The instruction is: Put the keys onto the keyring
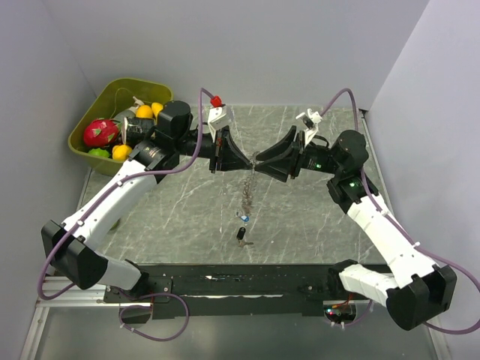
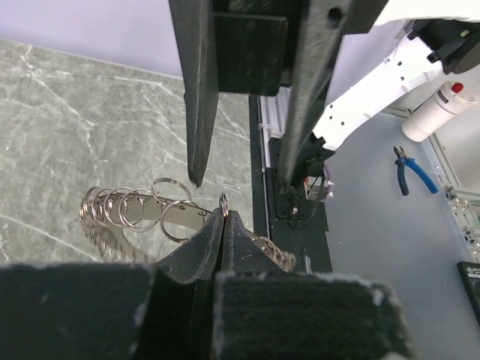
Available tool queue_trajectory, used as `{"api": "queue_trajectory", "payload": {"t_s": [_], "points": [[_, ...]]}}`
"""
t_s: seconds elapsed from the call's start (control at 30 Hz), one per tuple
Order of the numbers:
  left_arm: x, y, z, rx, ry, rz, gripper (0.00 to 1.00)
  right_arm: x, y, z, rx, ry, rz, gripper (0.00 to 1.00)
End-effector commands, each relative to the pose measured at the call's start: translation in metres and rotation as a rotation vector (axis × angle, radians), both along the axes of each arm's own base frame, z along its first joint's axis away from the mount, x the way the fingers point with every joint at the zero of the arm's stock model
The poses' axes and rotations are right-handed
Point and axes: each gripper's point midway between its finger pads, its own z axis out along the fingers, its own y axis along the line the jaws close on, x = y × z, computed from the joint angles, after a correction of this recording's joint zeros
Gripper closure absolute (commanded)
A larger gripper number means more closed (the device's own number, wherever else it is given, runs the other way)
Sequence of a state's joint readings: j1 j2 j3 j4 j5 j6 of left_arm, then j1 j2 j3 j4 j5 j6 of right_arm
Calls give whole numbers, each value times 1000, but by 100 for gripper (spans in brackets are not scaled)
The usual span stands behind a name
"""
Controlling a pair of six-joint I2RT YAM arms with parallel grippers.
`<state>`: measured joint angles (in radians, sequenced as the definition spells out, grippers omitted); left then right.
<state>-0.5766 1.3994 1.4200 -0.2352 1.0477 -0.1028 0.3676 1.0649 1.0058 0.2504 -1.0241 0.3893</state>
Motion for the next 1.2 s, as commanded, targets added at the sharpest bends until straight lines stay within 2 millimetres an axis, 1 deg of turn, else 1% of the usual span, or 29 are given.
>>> {"api": "queue_trajectory", "payload": {"t_s": [0.0,0.1,0.2,0.4,0.43,0.5,0.53,0.57,0.8,0.9,0.93,1.0,1.03,1.07,1.1,1.13,1.17], "points": [[-17,3,44,-96,-105,-65,99,-3,1,5,13,-40,38,49],[-20,2,46,-105,-103,-78,99,-1,2,1,6,-30,35,50],[-21,1,47,-106,-104,-84,99,-1,3,2,10,-27,47,51],[-23,0,48,-110,-102,-93,99,0,5,1,13,-13,70,62],[-23,0,48,-111,-103,-93,99,0,5,1,14,-9,72,70],[-23,0,48,-109,-101,-93,99,-2,6,2,16,-12,88,82],[-22,0,47,-107,-98,-92,99,-3,6,2,17,-11,93,94],[-23,0,47,-108,-101,-93,99,-4,6,4,20,-14,97,100],[-18,-1,40,-89,-89,-76,99,-10,5,9,30,-23,113,100],[-16,0,39,-83,-91,-55,89,-11,4,11,37,-22,113,100],[-15,0,37,-79,-91,-46,80,-12,4,11,41,-29,112,100],[-13,2,39,-80,-101,-8,74,-12,4,12,46,-29,111,100],[-10,3,40,-78,-106,13,66,-13,4,13,49,-33,108,100],[-8,5,40,-77,-110,30,62,-12,3,13,50,-34,105,100],[-9,8,47,-91,-128,45,58,-13,3,13,51,-37,103,100],[-5,11,46,-96,-104,69,52,-13,3,13,53,-37,99,100],[-5,14,49,-111,-102,72,49,-14,3,14,56,-45,99,100]]}}
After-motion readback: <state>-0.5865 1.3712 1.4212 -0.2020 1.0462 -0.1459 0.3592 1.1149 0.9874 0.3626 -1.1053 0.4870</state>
